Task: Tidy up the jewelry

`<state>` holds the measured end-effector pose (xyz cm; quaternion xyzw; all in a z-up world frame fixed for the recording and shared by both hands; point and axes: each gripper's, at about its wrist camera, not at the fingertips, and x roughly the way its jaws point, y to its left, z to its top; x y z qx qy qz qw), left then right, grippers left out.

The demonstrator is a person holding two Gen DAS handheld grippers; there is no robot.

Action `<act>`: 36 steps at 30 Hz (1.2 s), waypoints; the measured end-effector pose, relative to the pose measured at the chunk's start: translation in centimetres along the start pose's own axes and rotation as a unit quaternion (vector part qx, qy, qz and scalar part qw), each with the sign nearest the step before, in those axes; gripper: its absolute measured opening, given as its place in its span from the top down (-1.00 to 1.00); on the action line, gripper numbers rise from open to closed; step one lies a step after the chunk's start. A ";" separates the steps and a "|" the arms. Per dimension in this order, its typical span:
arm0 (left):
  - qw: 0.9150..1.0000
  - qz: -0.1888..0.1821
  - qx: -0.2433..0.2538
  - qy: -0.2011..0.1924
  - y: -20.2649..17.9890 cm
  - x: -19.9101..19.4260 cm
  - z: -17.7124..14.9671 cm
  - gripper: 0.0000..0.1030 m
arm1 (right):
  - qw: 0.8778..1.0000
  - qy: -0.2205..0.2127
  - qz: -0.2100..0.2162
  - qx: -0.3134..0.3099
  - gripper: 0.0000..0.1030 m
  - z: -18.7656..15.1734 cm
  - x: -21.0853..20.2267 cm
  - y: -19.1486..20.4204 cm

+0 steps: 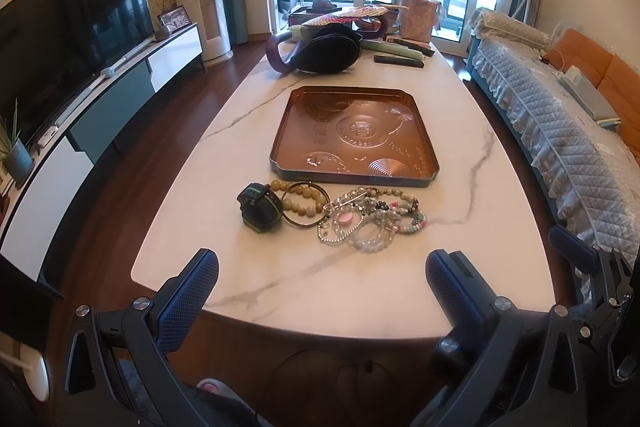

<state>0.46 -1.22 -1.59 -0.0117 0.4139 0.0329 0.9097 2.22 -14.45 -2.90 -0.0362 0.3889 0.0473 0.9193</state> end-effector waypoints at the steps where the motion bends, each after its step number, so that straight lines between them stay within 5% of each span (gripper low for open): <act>1: 1.000 0.000 0.000 0.000 0.0 0.0 0.0 -0.99 | 1.000 0.000 -0.001 0.000 -0.99 0.0 0.0 0.0; 36: 1.000 -0.013 -0.005 0.008 -0.4 1.1 -0.9 -0.99 | 1.000 0.010 -0.003 -0.002 -0.99 -0.6 1.1 0.1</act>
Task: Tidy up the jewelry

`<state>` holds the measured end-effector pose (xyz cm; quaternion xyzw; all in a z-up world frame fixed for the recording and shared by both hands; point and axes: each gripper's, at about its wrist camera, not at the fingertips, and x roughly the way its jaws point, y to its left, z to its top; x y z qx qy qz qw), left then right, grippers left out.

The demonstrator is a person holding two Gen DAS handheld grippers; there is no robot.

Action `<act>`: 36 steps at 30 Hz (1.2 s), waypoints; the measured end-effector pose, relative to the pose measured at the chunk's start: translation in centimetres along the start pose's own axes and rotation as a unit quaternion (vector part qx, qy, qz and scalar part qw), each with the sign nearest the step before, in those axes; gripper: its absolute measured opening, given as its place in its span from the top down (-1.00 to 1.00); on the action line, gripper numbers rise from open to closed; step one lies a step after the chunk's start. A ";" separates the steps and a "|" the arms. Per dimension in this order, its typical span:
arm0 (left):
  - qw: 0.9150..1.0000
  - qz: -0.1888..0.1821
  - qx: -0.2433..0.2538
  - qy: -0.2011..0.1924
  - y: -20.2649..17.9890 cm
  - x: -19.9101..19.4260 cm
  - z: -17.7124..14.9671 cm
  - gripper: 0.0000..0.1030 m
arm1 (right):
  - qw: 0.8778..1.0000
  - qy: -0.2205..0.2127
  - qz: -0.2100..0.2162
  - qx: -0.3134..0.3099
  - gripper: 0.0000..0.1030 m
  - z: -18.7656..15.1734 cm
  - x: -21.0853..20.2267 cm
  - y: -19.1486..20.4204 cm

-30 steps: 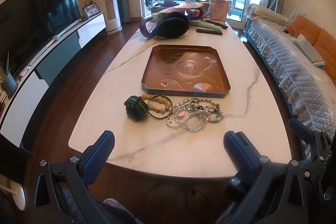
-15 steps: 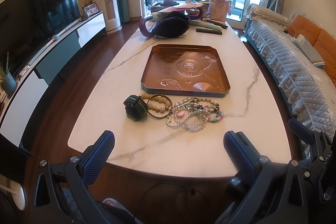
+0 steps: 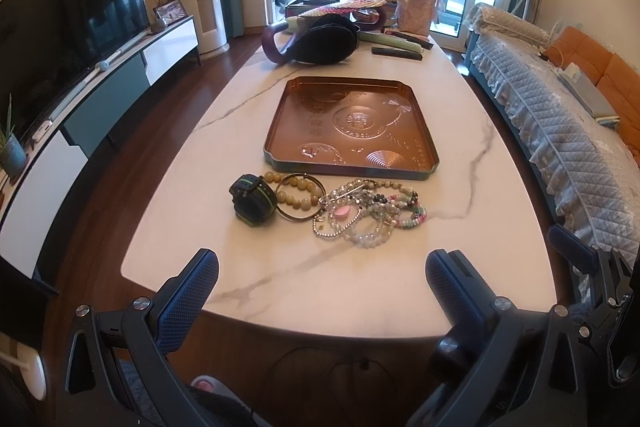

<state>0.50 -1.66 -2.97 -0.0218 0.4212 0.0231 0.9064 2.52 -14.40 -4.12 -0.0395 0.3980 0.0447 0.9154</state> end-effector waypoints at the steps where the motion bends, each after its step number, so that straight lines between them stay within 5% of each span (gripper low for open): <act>1: 1.000 -0.006 -0.004 -0.001 0.1 0.3 -0.2 -0.99 | 1.000 0.001 0.002 -0.002 -0.99 0.0 0.2 0.1; 6: 0.996 -0.075 -0.020 -0.042 3.2 0.8 -0.6 -0.99 | 0.999 -0.029 0.014 -0.032 -0.97 0.4 1.1 -0.1; 12: 0.999 -0.022 -0.022 -0.019 6.2 4.0 -0.1 -0.99 | 0.994 -0.065 0.077 0.035 -0.97 1.2 2.6 -4.3; 16: 1.000 0.024 -0.015 -0.002 7.5 6.5 -0.3 -0.99 | 0.994 -0.091 0.042 -0.036 -0.97 1.4 4.0 -3.2; 18: 1.000 0.015 -0.023 0.006 8.5 7.6 -0.2 -0.99 | 0.993 -0.082 0.030 -0.075 -0.97 1.8 4.7 -2.3; 22: 0.998 -0.050 -0.041 0.022 10.1 8.5 0.7 -0.99 | 0.988 -0.040 0.126 -0.084 -1.00 4.3 5.3 -2.0; 25: 0.998 -0.048 0.000 0.030 10.2 9.1 2.0 -0.99 | 0.979 -0.025 0.172 -0.110 -0.99 6.1 6.2 -1.9; 28: 0.998 -0.031 0.041 0.023 10.2 9.8 3.2 -0.99 | 0.976 -0.038 0.162 -0.141 -0.99 6.5 7.4 -1.8; 32: 0.994 -0.098 0.029 0.036 11.2 11.7 3.3 -0.99 | 0.973 -0.020 0.188 -0.134 -0.96 5.5 10.0 -2.8; 36: 0.994 -0.097 0.026 0.033 11.8 13.0 3.4 -0.99 | 0.975 0.002 0.185 -0.125 -0.71 5.1 11.2 -2.8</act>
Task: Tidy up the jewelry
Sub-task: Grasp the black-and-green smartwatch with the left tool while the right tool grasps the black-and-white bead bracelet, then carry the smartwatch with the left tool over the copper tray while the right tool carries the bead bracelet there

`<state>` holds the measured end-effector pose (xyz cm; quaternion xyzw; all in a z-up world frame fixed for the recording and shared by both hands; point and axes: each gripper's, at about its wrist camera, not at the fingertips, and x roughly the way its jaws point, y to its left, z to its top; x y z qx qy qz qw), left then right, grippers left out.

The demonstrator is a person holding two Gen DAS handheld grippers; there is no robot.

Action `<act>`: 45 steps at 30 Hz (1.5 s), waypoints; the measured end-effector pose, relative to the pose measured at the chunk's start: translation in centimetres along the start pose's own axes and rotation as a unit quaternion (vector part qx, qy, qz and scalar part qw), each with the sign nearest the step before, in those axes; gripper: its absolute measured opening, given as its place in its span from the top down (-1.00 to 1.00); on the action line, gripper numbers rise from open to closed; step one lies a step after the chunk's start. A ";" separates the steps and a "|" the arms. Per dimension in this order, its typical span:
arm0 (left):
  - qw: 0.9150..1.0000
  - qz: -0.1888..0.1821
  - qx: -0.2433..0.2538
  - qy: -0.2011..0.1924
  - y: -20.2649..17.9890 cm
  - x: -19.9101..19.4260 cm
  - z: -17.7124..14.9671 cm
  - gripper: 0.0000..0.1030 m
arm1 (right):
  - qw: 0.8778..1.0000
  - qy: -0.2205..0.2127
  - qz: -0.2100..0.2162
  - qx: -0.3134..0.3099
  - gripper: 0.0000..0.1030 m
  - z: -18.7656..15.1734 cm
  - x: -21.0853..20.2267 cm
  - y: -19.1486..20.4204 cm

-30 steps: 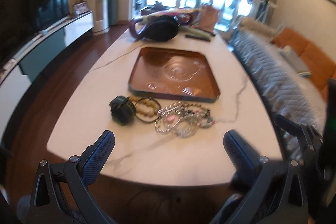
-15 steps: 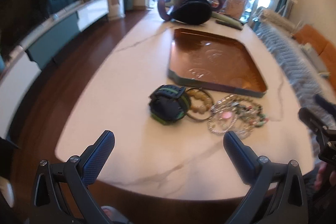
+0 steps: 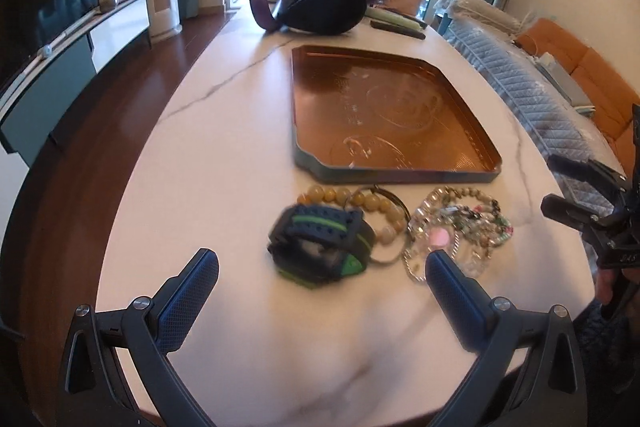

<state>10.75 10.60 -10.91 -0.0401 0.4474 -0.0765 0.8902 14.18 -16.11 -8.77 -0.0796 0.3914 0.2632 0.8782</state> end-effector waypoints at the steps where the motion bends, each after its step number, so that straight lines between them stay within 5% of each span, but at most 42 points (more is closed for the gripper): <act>1: 1.000 0.008 -0.002 -0.004 0.1 0.1 0.1 -0.99 | 1.000 0.005 0.001 0.003 -0.66 0.1 0.5 0.0; 5: 1.000 0.017 -0.019 0.001 0.9 1.6 0.6 -0.88 | 0.999 0.028 0.012 0.019 -0.33 0.3 2.2 -0.3; 9: 0.999 0.019 -0.045 0.000 1.6 2.3 1.0 -0.19 | 0.997 0.062 0.024 0.028 0.36 -0.1 4.2 -0.5; 10: 0.999 0.021 -0.042 0.003 1.7 2.5 1.0 -0.19 | 0.997 0.069 0.025 0.024 0.53 -0.2 4.6 -0.4; 16: 0.999 0.005 -0.038 0.008 0.9 2.5 0.9 -0.16 | 0.996 0.080 0.031 0.033 0.57 -0.3 5.7 -0.5; 20: 0.999 -0.004 -0.041 0.011 0.3 2.4 0.8 -0.16 | 0.997 0.076 -0.007 0.005 0.58 -0.1 6.4 0.6; 25: 0.999 -0.010 -0.047 0.014 0.4 2.4 0.9 -0.16 | 0.996 0.088 -0.008 0.009 0.85 -0.3 6.5 0.8; 38: 1.000 0.013 -0.018 -0.012 -0.6 0.7 0.2 -0.14 | 0.999 0.005 0.009 0.052 0.85 0.5 1.3 -1.1; 45: 0.998 0.035 0.006 -0.043 -1.0 -0.7 0.0 -0.11 | 0.998 -0.007 -0.001 0.060 0.85 0.9 0.9 -1.6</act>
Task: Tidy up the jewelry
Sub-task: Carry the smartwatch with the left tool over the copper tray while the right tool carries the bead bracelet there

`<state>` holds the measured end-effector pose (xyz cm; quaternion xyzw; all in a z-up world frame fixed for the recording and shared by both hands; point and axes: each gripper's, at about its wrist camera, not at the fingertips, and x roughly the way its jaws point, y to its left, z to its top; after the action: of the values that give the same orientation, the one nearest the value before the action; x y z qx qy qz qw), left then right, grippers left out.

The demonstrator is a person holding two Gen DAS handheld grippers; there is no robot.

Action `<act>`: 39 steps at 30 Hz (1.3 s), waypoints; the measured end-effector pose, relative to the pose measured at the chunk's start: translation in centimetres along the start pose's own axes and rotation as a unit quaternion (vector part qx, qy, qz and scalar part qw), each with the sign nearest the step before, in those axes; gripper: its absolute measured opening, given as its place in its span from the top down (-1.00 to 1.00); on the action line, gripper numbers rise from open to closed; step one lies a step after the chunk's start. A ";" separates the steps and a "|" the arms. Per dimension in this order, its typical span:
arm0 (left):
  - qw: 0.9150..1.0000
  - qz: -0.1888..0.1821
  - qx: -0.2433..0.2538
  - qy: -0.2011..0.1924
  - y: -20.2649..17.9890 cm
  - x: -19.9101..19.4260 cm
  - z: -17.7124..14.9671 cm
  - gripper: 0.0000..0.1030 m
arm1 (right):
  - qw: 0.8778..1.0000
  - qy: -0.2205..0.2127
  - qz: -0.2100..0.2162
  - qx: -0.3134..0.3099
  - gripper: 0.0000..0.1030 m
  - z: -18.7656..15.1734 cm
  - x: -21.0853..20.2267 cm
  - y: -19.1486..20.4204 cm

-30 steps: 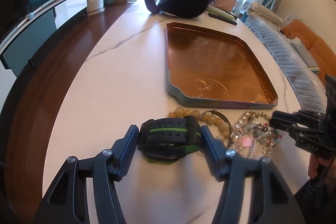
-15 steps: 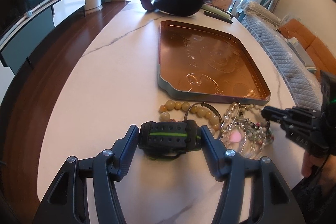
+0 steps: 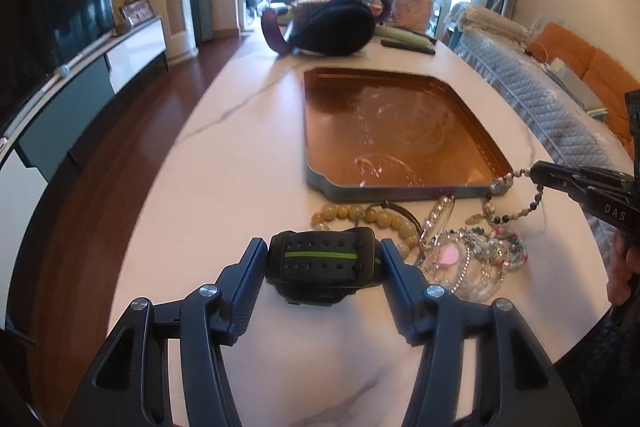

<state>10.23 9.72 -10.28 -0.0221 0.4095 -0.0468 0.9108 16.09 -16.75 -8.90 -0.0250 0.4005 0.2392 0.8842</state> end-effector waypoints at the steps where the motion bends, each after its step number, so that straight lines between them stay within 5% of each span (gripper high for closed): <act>1: 1.000 -0.002 -0.006 -0.005 0.2 -0.2 0.1 -0.11 | 1.000 -0.005 -0.003 -0.001 0.85 0.0 -0.2 -0.1; 9: 1.000 -0.002 -0.009 -0.007 -0.3 -0.2 0.4 -0.08 | 1.000 -0.021 -0.009 0.001 0.85 0.3 -1.1 0.0; 16: 0.999 0.022 0.022 -0.035 -2.4 -1.4 0.6 -0.06 | 0.999 -0.045 -0.026 -0.011 0.85 0.1 -3.3 1.3; 26: 0.997 0.008 0.026 -0.078 -4.9 -4.9 2.2 -0.06 | 0.996 -0.074 -0.044 -0.017 0.85 1.4 -6.5 2.1; 39: 0.991 -0.012 0.030 -0.133 -7.0 -9.6 5.6 -0.05 | 0.991 -0.127 -0.011 -0.046 0.85 5.3 -11.2 4.7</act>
<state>7.59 3.78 1.10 -0.0060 0.2831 -0.0668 0.9567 11.32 -15.83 3.47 -0.0399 0.2727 0.2486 0.9286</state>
